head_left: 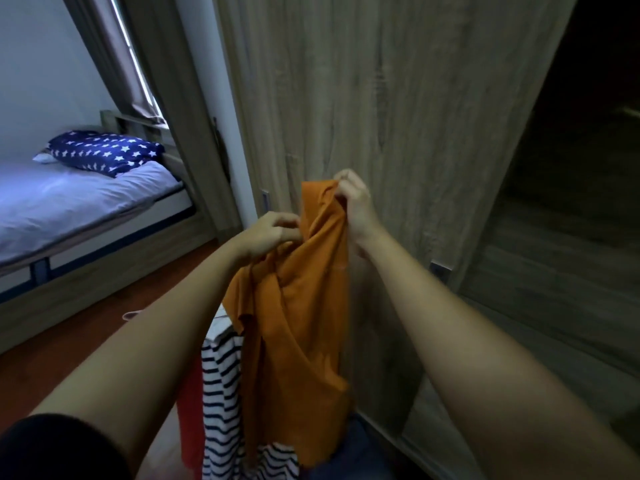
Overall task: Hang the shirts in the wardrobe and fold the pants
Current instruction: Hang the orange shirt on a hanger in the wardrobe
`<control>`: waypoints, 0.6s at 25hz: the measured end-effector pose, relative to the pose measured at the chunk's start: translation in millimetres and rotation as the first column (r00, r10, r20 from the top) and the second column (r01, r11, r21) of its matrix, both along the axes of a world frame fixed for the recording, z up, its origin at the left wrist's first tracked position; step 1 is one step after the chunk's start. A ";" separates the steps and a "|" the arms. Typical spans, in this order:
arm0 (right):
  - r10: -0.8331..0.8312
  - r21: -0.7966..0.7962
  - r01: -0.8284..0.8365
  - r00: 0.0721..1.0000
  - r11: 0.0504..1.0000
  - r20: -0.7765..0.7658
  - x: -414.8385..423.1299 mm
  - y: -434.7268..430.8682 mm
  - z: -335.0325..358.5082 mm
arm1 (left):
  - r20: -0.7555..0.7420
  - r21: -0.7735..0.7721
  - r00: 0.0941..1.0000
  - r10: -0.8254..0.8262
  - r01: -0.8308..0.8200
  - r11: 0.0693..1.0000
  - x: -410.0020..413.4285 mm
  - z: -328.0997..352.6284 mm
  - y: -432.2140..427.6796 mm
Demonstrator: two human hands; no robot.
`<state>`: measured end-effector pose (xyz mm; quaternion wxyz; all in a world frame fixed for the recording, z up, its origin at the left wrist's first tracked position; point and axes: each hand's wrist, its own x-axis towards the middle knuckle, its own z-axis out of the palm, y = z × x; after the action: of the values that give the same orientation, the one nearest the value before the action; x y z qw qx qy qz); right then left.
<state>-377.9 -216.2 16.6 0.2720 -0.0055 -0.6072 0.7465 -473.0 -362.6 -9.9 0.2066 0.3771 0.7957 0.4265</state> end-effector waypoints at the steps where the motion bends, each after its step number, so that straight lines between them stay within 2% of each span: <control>1: -0.012 -0.045 0.010 0.999 0.999 -0.051 13.5 13.0 14.3 | 0.001 0.043 1.000 -0.017 0.017 0.999 10.4 6.0 7.5; 2: -0.027 -0.055 0.022 0.996 0.998 -0.088 29.8 25.2 28.7 | 0.006 0.090 1.000 -0.028 0.027 0.996 22.1 10.7 14.3; 3: -0.037 0.013 0.038 0.995 0.999 -0.088 46.9 36.8 42.2 | 0.007 0.130 1.000 -0.026 0.024 0.991 29.9 10.9 21.0; 4: -0.039 0.167 0.045 0.998 0.985 -0.039 62.1 47.5 53.2 | -0.003 0.172 1.000 -0.019 0.019 0.985 38.1 10.0 27.7; 5: -0.057 0.370 0.030 0.996 0.929 0.061 77.2 58.4 61.6 | -0.036 0.217 0.999 0.006 0.002 0.976 45.8 8.2 36.6; 6: -0.112 0.567 -0.021 0.974 0.823 0.199 91.7 69.2 66.6 | -0.095 0.267 0.995 0.039 -0.013 0.963 55.7 6.9 47.8; 7: -0.181 0.702 -0.103 0.931 0.704 0.318 100.6 77.9 68.4 | -0.158 0.323 0.984 0.088 -0.032 0.946 63.8 7.0 57.9; 8: -0.245 0.770 -0.156 0.893 0.618 0.378 110.0 88.7 68.1 | -0.209 0.382 0.969 0.128 -0.040 0.924 74.3 10.9 68.9; 9: -0.285 0.794 -0.159 0.877 0.587 0.387 121.5 96.8 67.3 | -0.267 0.431 0.951 0.152 -0.023 0.902 86.8 18.3 78.9; 10: -0.311 0.791 -0.124 0.875 0.599 0.372 133.1 104.5 67.0 | -0.343 0.463 0.924 0.170 0.009 0.886 98.9 27.6 87.7; 12: -0.324 0.732 -0.042 0.878 0.680 0.351 152.7 121.3 67.2 | -0.432 0.483 0.882 0.189 0.050 0.874 113.2 40.8 102.3; 15: -0.373 0.761 -0.016 0.865 0.648 0.335 185.0 139.0 73.6 | -0.332 0.470 0.942 0.058 0.112 0.876 125.5 42.2 121.8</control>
<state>-192.9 -77.2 90.1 0.1716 -0.1344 -0.8998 0.3779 -347.5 -240.7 32.3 -0.0262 0.4950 0.6821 0.5376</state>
